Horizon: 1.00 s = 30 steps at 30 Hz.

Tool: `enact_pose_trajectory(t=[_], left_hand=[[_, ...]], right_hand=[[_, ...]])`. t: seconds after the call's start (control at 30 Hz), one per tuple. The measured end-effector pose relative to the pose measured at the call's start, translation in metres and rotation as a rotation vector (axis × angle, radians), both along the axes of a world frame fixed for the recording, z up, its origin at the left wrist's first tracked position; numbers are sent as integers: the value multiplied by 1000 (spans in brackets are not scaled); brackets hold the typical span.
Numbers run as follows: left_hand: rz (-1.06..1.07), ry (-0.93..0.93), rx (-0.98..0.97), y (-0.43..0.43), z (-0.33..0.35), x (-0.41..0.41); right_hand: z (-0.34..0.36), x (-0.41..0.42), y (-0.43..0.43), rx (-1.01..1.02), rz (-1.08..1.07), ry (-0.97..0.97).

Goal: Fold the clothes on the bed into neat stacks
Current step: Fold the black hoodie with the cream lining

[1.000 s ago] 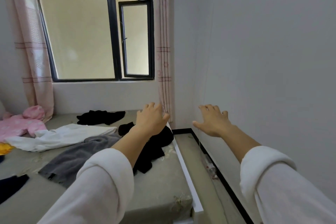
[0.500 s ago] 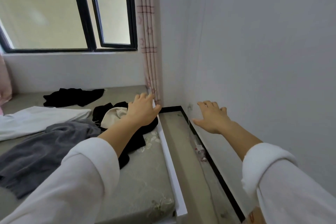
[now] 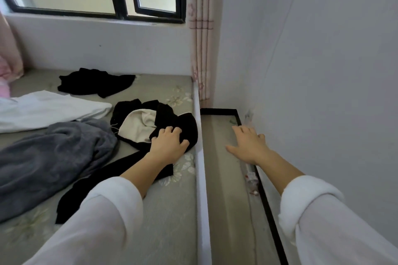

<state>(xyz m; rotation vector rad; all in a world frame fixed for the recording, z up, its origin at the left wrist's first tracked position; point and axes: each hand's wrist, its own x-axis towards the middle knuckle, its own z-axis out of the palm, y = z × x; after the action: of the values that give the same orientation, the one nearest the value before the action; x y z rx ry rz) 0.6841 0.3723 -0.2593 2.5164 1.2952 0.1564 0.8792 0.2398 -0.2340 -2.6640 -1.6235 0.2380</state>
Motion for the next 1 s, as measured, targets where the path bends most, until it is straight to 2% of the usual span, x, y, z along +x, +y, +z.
enact_pose_trajectory(t=[0.2, 0.4, 0.57, 0.8, 0.9, 1.0], left_hand=[[203, 53, -129, 60, -73, 59], [508, 40, -394, 92, -140, 144], [589, 120, -505, 94, -182, 191], [895, 97, -579, 147, -217, 155], [1040, 72, -517, 184, -227, 132], [1092, 10, -442, 229, -237, 126]], right_hand=[[-63, 78, 96, -66, 162, 70], [-121, 166, 171, -158, 312, 149], [-154, 216, 222, -329, 384, 169], [-185, 197, 313, -448, 565, 237], [-199, 180, 364, -473, 655, 237], [-215, 168, 415, -505, 690, 244]])
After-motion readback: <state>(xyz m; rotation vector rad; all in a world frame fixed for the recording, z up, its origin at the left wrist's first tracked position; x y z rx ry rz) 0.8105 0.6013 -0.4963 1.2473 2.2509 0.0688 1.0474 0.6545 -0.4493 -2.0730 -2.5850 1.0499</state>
